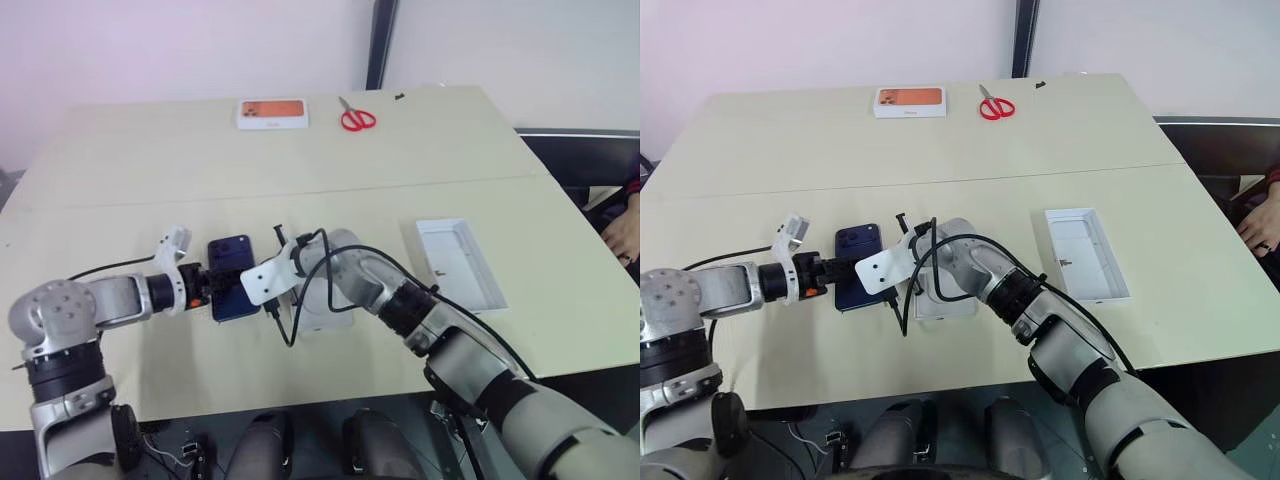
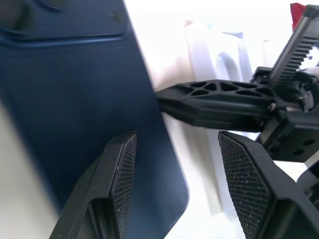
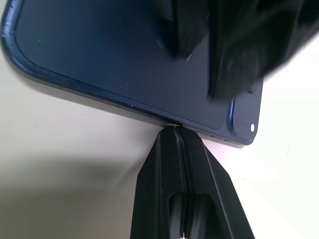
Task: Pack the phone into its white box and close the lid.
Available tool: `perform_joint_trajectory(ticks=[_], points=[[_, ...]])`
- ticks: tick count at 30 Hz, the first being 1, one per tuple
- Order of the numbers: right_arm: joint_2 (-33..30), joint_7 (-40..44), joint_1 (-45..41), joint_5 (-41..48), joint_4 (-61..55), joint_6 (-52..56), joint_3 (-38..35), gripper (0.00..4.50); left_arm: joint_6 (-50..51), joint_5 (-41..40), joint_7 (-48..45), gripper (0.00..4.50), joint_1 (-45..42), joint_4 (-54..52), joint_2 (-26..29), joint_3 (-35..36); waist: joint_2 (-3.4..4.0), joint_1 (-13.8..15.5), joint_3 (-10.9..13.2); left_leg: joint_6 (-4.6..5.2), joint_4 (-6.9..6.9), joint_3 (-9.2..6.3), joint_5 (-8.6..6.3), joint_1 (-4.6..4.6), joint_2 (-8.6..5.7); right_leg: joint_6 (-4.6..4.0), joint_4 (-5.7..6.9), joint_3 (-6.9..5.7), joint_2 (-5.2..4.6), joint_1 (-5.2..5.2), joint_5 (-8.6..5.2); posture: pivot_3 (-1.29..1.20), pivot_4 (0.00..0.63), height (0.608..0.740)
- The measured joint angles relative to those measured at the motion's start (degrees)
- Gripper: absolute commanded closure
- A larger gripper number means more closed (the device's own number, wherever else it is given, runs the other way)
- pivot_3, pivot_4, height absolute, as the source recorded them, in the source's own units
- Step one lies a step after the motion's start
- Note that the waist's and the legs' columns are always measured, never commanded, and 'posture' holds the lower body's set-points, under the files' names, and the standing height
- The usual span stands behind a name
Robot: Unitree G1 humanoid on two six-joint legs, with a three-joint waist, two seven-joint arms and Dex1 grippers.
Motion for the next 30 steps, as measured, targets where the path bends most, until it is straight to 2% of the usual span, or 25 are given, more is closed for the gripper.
perform_joint_trajectory(ticks=[9,14,18,20,23,30], points=[[0.0,0.3,0.7,0.0,-1.1,0.7,0.0,4.50,0.0,-1.5,2.0,1.74,0.1,-0.1,-0.8,0.1,0.00,-0.1,0.0,0.00,0.00,0.00,0.00,0.00,0.01,0.00,0.00,0.00,0.00,0.00,0.00,0.00,0.150,0.740],[0.1,0.7,0.9,0.1,-1.5,0.7,0.0,4.50,-1.4,3.5,4.6,1.74,0.0,-2.2,5.4,0.5,0.00,-0.5,0.0,-0.02,-0.04,0.00,0.01,0.03,0.01,0.00,0.00,0.00,0.01,0.00,0.00,0.00,0.150,0.740],[-0.1,0.8,0.9,0.0,-1.5,0.8,-0.1,4.50,-0.9,7.5,7.2,1.74,-0.1,-2.3,6.4,1.5,0.00,-0.3,0.0,-0.02,-0.02,0.00,0.01,0.03,0.01,0.00,0.00,0.00,0.01,0.02,0.00,0.00,0.150,0.740],[-0.1,0.8,0.9,0.1,-1.5,0.7,-0.1,4.50,-0.1,7.7,7.7,1.22,-0.1,-2.6,5.8,1.5,0.00,-0.3,0.0,-0.02,-0.02,0.00,0.01,0.03,0.01,0.00,0.00,0.00,0.01,0.02,0.00,0.00,0.150,0.740],[-0.1,0.8,0.9,0.1,-1.5,0.7,-0.1,4.50,0.0,7.1,8.4,0.04,-0.4,-4.2,4.7,1.2,0.00,-0.3,0.0,-0.02,-0.02,0.00,0.01,0.03,0.01,0.00,0.00,0.00,0.01,0.04,0.00,0.00,0.150,0.740],[-0.1,1.4,1.0,0.1,-1.5,0.7,-0.1,4.50,-0.7,3.7,12.4,0.04,-0.9,-3.7,2.7,0.2,0.01,0.4,0.0,-0.02,-0.02,0.00,0.00,0.31,0.00,0.00,-0.02,0.01,-0.01,0.16,0.00,0.00,0.150,0.740]])
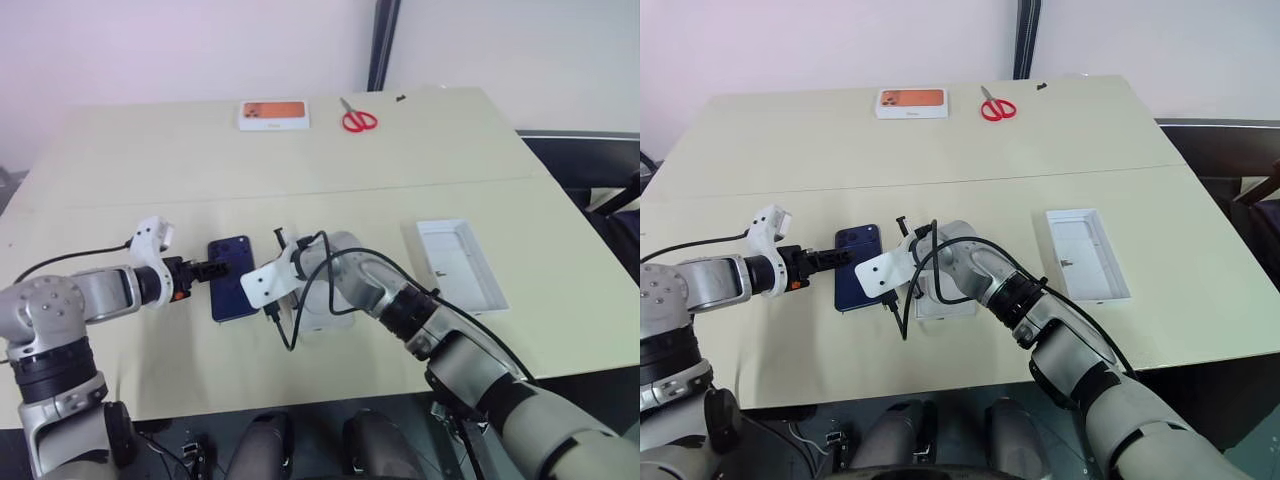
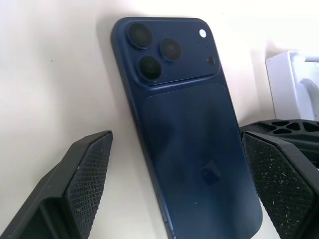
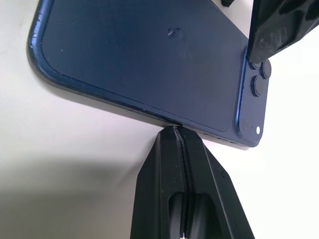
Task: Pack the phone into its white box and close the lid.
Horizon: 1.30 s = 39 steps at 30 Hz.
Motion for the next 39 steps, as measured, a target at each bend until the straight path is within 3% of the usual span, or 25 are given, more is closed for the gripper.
perform_joint_trajectory(ticks=[18,21,25,28,39], points=[[-0.2,0.5,0.7,-0.1,-0.7,0.3,-0.2,4.50,-0.2,-20.0,14.3,0.04,-0.8,6.8,-7.8,3.5,-0.05,0.7,-0.1,0.04,0.01,0.00,-0.03,0.26,-0.04,0.01,-0.03,0.00,-0.04,0.19,0.00,0.00,0.150,0.740],[-0.1,0.5,0.8,-0.1,-0.7,0.3,-0.2,4.50,0.1,-21.5,16.4,0.87,-0.8,7.6,-7.3,3.9,-0.05,0.5,-0.1,0.04,0.00,0.00,-0.03,0.25,-0.04,0.01,-0.03,0.00,-0.04,0.19,0.00,0.00,0.150,0.740],[-0.2,0.6,0.7,0.0,-0.8,0.3,-0.2,4.50,0.7,-21.5,18.3,2.96,-0.8,9.6,-5.7,4.4,-0.06,0.5,-0.1,0.04,-0.01,0.00,-0.03,0.24,-0.04,0.01,-0.03,0.00,-0.04,0.15,0.00,0.00,0.150,0.740],[-0.3,1.1,0.7,0.4,-1.6,0.4,-0.2,4.50,0.7,-21.8,18.2,4.25,-0.9,10.0,-5.2,4.8,-0.07,0.5,-0.1,0.04,-0.01,0.00,-0.03,0.22,-0.04,0.01,-0.03,-0.01,-0.04,0.13,0.00,0.00,0.150,0.740],[-4.5,9.3,2.0,8.4,-17.1,9.7,-6.5,4.50,0.5,-23.4,19.3,4.38,-1.4,10.7,-5.7,6.2,-0.10,0.5,-0.1,0.02,-0.05,0.00,-0.03,0.16,-0.03,0.00,-0.05,0.00,-0.04,0.09,0.00,0.00,0.150,0.740]])
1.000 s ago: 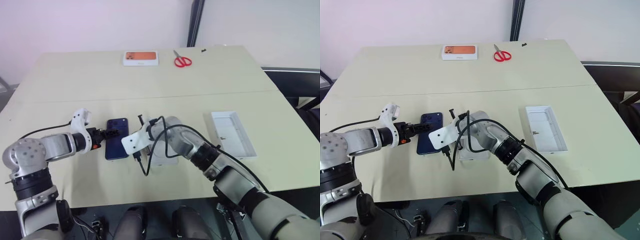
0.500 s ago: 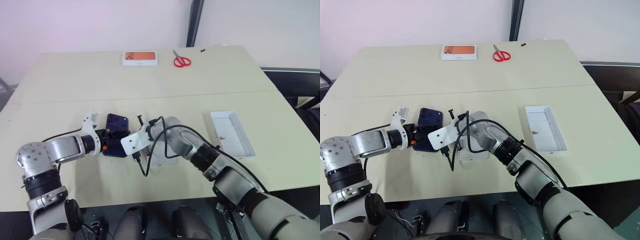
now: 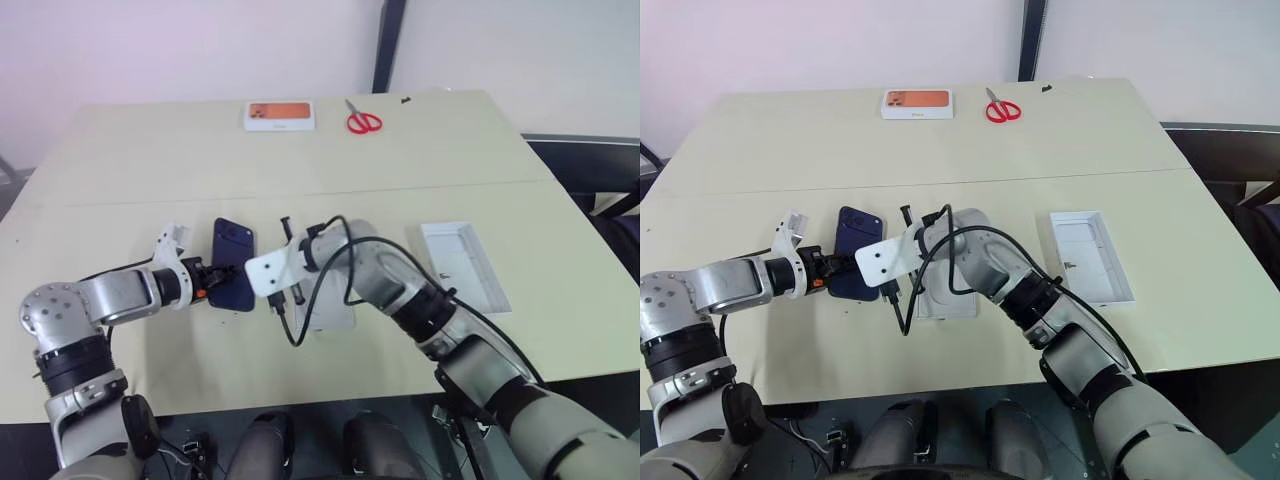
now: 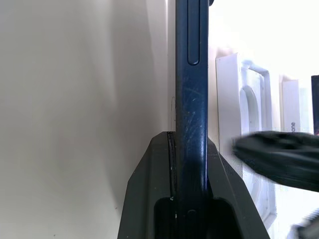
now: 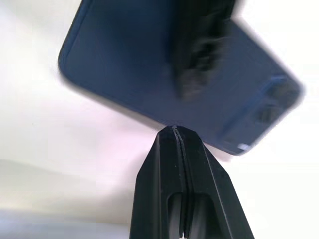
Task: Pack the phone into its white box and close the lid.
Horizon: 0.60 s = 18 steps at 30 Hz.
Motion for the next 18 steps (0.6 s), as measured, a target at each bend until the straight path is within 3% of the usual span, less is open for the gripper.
perform_joint_trajectory(ticks=[5,10,16,18], points=[[-2.6,2.8,2.6,5.8,-9.4,7.6,-5.0,4.50,-0.7,-1.9,1.3,4.38,0.7,0.1,-0.7,0.2,0.00,0.3,0.0,0.01,0.01,0.00,-0.01,-0.01,0.00,0.00,-0.03,0.00,-0.01,0.00,0.00,0.00,0.150,0.740],[-7.8,4.4,10.8,15.3,-18.1,16.8,-13.7,4.50,-3.7,-6.5,2.5,4.38,1.8,-0.1,-0.7,0.1,-0.03,1.3,0.0,0.01,0.13,0.01,-0.01,-0.39,0.00,0.00,-0.03,0.02,-0.01,-0.09,0.00,0.00,0.150,0.740],[-13.5,4.3,17.9,23.4,-24.6,22.8,-20.2,4.50,-12.2,-20.3,5.5,4.38,2.1,-3.7,-1.0,-3.6,-0.06,1.8,0.0,0.05,0.21,0.00,-0.03,-0.52,-0.01,0.00,-0.13,0.02,-0.06,-0.10,0.00,0.00,0.150,0.740],[-15.8,3.3,20.1,24.7,-24.7,23.9,-21.6,4.50,-17.1,-27.3,8.4,4.38,3.0,-6.1,-1.5,-8.2,-0.06,1.7,0.0,0.06,0.23,0.01,-0.03,-0.51,-0.01,0.00,-0.13,0.04,-0.06,-0.08,0.00,0.00,0.150,0.740]])
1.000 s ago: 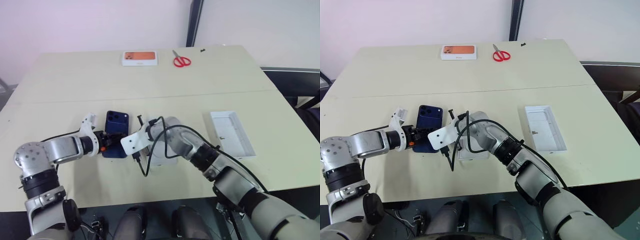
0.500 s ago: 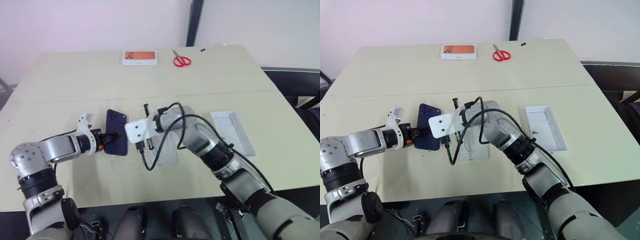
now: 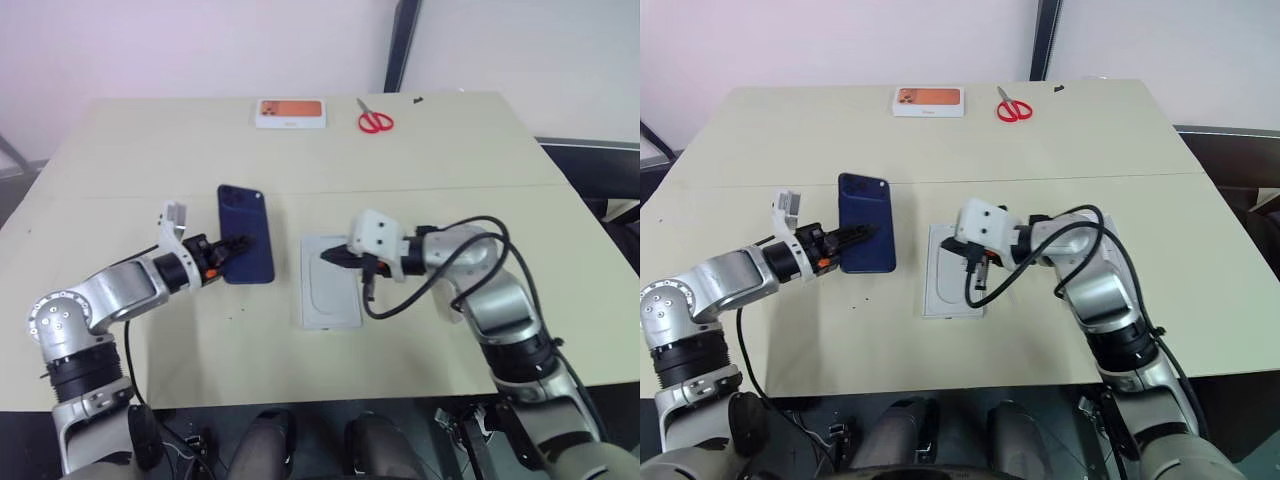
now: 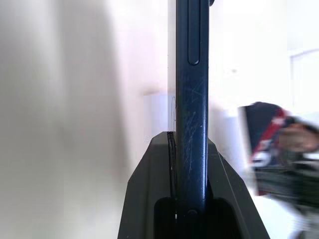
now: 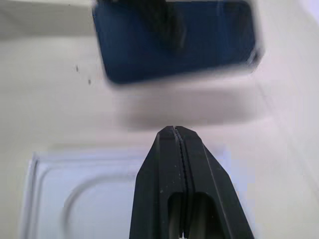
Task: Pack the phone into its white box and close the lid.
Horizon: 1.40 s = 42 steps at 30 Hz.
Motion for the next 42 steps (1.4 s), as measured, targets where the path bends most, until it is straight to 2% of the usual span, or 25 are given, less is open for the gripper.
perform_joint_trajectory(ticks=[3,6,14,26,33,38,42], points=[[-2.2,-1.1,1.0,1.2,-0.1,0.6,-1.0,4.50,-4.6,-5.4,3.6,4.38,1.5,-2.0,-1.4,-7.1,0.00,-0.2,0.0,0.00,-0.02,0.00,0.00,0.00,0.01,0.00,0.04,0.01,0.03,-0.05,0.00,0.00,0.150,0.740],[-4.6,-2.3,2.0,2.4,-0.2,0.8,-1.9,4.50,-9.7,-7.0,6.8,4.38,3.3,-6.3,-3.8,-14.1,-0.01,-0.2,0.0,0.01,-0.02,0.02,0.00,-0.01,0.01,0.00,0.02,0.03,0.03,-0.05,0.00,0.00,0.150,0.740],[-7.9,-4.5,3.9,3.4,0.0,0.1,-2.1,4.50,-18.4,-6.1,12.4,4.38,5.6,-11.9,-4.1,-23.5,-0.01,-0.1,0.0,0.02,-0.01,0.03,0.01,-0.01,0.01,0.00,0.02,0.03,0.05,-0.01,0.00,0.00,0.150,0.740],[-9.1,-5.7,3.9,4.5,1.4,-1.2,-2.0,4.50,-22.7,-5.6,15.6,4.38,6.7,-11.3,-2.8,-30.4,-0.01,0.0,0.0,0.03,0.03,0.03,0.01,-0.01,0.01,0.00,-0.01,0.03,0.06,0.03,0.00,0.00,0.150,0.740],[-10.7,-6.0,4.1,4.6,1.9,-1.5,-1.9,4.50,-23.9,-3.2,15.0,4.38,5.9,-9.0,-4.4,-31.0,-0.01,0.0,0.0,0.03,0.03,0.03,0.01,-0.01,0.01,0.00,-0.02,0.02,0.06,0.05,0.00,0.00,0.150,0.740],[-10.7,-6.2,4.1,4.6,2.0,-1.9,-1.7,4.50,-23.6,-1.9,12.4,2.38,5.5,-7.7,-5.4,-31.5,-0.01,0.0,0.0,0.03,0.04,0.03,0.01,-0.01,0.01,0.00,-0.02,0.03,0.07,0.05,0.00,0.00,0.150,0.740],[-10.7,-6.3,4.1,4.6,2.0,-2.0,-1.4,4.50,-22.4,-2.3,10.5,0.22,5.2,-7.8,-4.9,-31.8,-0.01,0.0,0.0,0.03,0.04,0.03,0.01,-0.01,0.01,0.00,-0.02,0.03,0.07,0.05,0.00,0.00,0.150,0.740]])
